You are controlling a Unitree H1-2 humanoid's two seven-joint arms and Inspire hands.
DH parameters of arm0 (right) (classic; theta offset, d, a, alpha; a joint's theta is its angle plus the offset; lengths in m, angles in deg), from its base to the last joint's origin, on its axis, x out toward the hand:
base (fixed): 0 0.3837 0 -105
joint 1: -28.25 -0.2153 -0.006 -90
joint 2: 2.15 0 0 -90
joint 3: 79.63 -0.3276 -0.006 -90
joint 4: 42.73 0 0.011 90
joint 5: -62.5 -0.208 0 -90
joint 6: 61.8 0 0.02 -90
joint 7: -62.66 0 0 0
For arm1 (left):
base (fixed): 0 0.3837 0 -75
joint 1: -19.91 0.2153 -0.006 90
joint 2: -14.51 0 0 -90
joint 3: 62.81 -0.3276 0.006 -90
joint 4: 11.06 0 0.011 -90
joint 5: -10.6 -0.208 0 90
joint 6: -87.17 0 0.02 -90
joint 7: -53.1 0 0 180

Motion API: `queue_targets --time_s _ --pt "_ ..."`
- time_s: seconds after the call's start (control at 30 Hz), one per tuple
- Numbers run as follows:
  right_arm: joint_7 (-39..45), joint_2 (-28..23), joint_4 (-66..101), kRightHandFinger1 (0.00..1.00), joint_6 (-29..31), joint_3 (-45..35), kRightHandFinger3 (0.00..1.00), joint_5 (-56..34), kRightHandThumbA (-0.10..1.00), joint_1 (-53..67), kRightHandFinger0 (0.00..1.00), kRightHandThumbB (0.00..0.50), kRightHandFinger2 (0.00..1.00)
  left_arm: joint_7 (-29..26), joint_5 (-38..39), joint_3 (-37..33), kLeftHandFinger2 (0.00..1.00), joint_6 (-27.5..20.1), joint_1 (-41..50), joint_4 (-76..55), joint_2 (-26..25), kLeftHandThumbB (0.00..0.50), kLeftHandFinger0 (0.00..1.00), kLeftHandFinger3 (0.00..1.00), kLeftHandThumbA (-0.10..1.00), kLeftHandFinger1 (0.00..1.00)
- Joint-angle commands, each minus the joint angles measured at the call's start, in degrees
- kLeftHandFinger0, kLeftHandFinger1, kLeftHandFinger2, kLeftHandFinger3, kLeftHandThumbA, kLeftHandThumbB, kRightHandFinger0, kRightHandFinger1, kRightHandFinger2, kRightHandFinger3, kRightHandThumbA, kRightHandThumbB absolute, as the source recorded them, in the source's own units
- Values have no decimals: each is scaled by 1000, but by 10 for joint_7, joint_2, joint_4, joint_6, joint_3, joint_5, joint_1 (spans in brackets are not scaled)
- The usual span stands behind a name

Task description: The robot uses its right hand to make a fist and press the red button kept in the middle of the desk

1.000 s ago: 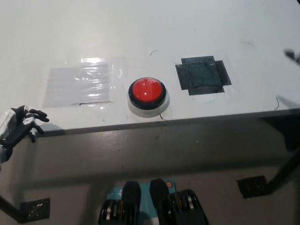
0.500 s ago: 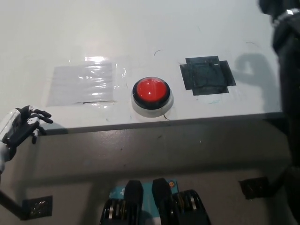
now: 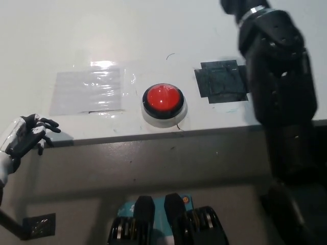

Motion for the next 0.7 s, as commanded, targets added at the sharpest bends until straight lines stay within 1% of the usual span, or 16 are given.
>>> queue_targets --time_s 0.0,0.07,0.13,0.2,0.23,0.3,0.37,0.4,0.43,0.5,0.6,0.67 --pt "17 26 -16 0 41 18 328 -3 1000 -6 0 358 278 4 3 5 435 -6 -19 -7 -7 0 150 579 504 293" --pt "19 31 -24 0 50 20 330 -4 1000 -2 0 349 281 3 2 5 441 -6 -20 -9 -7 0 158 582 497 299" --pt "11 50 -49 0 55 20 347 -5 1000 15 0 358 300 4 -3 2 475 -11 -22 -7 -10 0 189 611 493 317" --pt "18 55 -63 0 69 18 356 -9 1000 20 0 357 306 4 -2 2 467 -10 -25 -9 -9 0 182 609 500 309" --pt "25 62 -90 0 93 19 339 -9 1000 29 0 349 310 5 -2 2 458 -11 -25 -11 -9 0 168 591 507 298" --pt "30 66 -107 0 103 17 336 -12 1000 34 0 339 311 5 0 2 446 -11 -26 -9 -9 0 163 581 509 293" --pt "33 69 -130 0 127 15 341 -13 1000 40 0 321 306 5 0 1 442 -10 -29 -8 -9 0 166 581 500 293" --pt "33 71 -137 0 132 14 341 -13 1000 42 0 320 304 6 -1 1 443 -11 -29 -7 -9 0 166 583 500 292" --pt "41 72 -147 0 145 13 335 -17 1000 45 0 308 295 5 -3 0 452 -13 -29 -6 -10 0 181 597 503 297" --pt "38 72 -158 0 146 14 357 -13 1000 51 0 313 309 5 -4 -1 461 -13 -32 -5 -11 0 191 605 506 308" --pt "51 71 -173 0 157 15 358 -16 1000 65 0 283 313 6 2 2 445 -9 -33 -7 -9 0 171 589 494 296" --pt "53 71 -180 0 163 13 352 -18 1000 65 0 278 308 8 2 2 437 -10 -37 -6 -12 0 171 576 492 292"
